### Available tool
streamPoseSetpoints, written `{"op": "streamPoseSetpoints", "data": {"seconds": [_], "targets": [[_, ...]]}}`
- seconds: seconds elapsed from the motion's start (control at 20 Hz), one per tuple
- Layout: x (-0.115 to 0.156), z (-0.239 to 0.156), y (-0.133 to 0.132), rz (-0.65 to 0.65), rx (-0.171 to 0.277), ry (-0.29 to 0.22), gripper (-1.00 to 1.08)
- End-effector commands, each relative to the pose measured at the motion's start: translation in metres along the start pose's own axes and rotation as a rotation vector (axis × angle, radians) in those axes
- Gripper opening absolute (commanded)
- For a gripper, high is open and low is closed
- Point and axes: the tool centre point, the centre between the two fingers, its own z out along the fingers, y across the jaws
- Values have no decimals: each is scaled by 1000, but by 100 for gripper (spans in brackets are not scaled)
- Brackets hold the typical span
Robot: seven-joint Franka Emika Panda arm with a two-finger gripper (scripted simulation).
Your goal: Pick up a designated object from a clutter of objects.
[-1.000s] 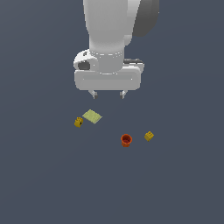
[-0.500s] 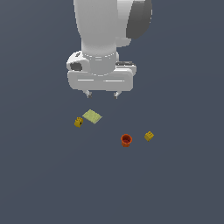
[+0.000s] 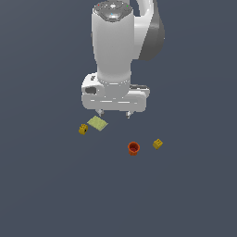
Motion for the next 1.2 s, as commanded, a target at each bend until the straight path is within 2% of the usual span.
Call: {"op": "streamPoseSetpoints", "data": {"seconds": [0.0,0.3,0.65,1.15], "targets": [[6,20,-10,11,0,-2,100],[19,84,-43,48,2,-6,100],[22,147,-74,84,7,-10,100],[19,185,-92,107,11,-13,100]]}}
